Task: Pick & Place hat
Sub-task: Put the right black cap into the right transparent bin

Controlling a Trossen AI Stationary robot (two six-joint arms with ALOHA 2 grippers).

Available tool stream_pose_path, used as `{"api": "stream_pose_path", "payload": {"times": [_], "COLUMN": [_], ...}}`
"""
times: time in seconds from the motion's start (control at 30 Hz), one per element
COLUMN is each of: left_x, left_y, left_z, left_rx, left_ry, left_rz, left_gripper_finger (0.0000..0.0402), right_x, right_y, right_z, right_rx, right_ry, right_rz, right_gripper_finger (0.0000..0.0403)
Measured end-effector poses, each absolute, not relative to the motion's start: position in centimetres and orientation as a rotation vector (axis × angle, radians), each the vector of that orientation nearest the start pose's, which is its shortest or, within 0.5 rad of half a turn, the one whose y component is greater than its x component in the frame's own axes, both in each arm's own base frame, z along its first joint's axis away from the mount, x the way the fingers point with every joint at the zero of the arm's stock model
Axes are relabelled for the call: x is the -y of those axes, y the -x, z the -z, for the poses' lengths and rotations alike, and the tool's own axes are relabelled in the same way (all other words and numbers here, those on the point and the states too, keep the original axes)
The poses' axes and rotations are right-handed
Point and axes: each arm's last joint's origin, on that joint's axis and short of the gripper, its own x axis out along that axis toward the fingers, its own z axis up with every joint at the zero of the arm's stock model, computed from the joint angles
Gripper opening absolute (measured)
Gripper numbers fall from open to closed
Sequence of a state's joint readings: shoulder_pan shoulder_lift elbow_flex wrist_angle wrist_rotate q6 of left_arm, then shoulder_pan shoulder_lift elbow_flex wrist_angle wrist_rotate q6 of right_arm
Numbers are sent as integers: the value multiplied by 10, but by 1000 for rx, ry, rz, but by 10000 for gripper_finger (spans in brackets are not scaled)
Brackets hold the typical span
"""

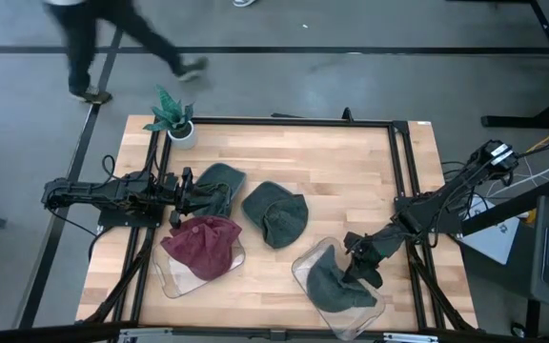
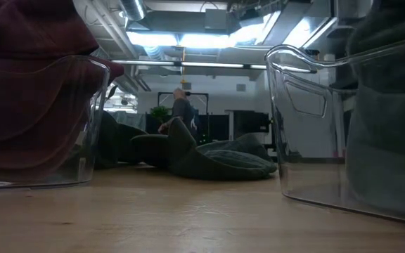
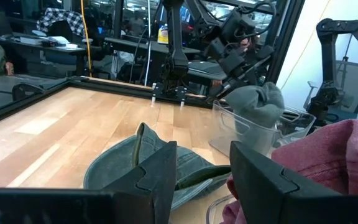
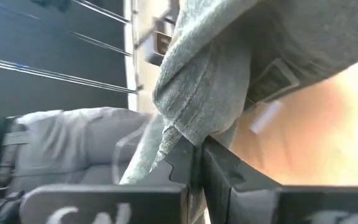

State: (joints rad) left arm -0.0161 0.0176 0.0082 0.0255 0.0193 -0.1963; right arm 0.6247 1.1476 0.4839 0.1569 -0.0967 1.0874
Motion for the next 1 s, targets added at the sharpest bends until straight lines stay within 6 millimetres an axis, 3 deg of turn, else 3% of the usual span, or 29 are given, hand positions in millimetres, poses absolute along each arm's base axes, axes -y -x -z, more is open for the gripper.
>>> {"api": "stream_pose_path", "payload": {"times": [0.4, 0.8, 1.0], "left_x": [2, 2, 2], "left_y": [-98, -98, -98], "left_z": [-167, -167, -167], "left_rx": [12, 13, 12], "left_ry": [196, 196, 196], "left_rz": [37, 37, 37], "left_gripper_finger": [143, 143, 143], "right_x": [-126, -127, -126], "right_y": [-175, -175, -171], "right_z": [-188, -188, -194], "right_rx": [-858, -886, -878], "right_ry": [-896, -914, -866], "right_rz": [-173, -202, -289], "right_gripper_finger": [37, 171, 212]}}
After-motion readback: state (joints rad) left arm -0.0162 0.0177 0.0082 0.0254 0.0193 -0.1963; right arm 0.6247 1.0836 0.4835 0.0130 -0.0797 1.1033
